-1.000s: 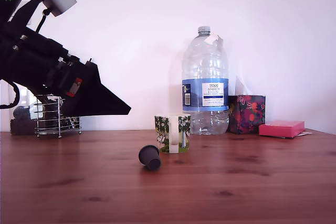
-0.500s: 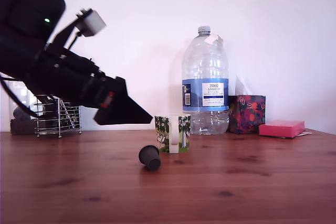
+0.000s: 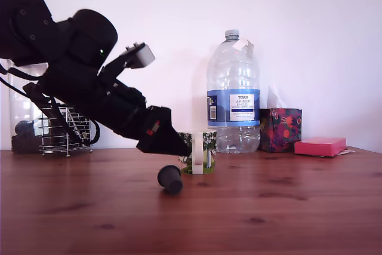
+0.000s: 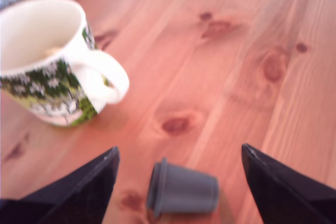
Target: Pick up the coffee capsules from the table one by one and drop them inside the nearest coffee cup
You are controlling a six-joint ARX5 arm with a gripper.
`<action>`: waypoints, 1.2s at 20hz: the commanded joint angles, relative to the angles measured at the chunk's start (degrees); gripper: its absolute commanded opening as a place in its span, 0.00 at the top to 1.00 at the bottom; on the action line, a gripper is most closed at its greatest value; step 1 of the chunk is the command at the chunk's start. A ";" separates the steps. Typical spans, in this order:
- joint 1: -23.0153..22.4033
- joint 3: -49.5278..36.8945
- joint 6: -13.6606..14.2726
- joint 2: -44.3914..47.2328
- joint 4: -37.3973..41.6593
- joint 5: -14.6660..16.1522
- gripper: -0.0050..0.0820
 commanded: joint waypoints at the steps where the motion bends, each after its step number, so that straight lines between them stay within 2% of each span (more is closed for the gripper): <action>1: 0.35 0.15 0.46 2.75 -0.92 0.09 0.16; 7: 0.35 1.42 0.46 7.21 -1.44 0.00 0.17; 13: 0.72 1.51 0.50 7.32 -1.44 -0.15 0.19; 22: 0.72 1.51 0.50 7.32 -1.29 -1.53 0.66; 24: 0.72 1.51 0.50 7.30 -1.27 -1.51 0.70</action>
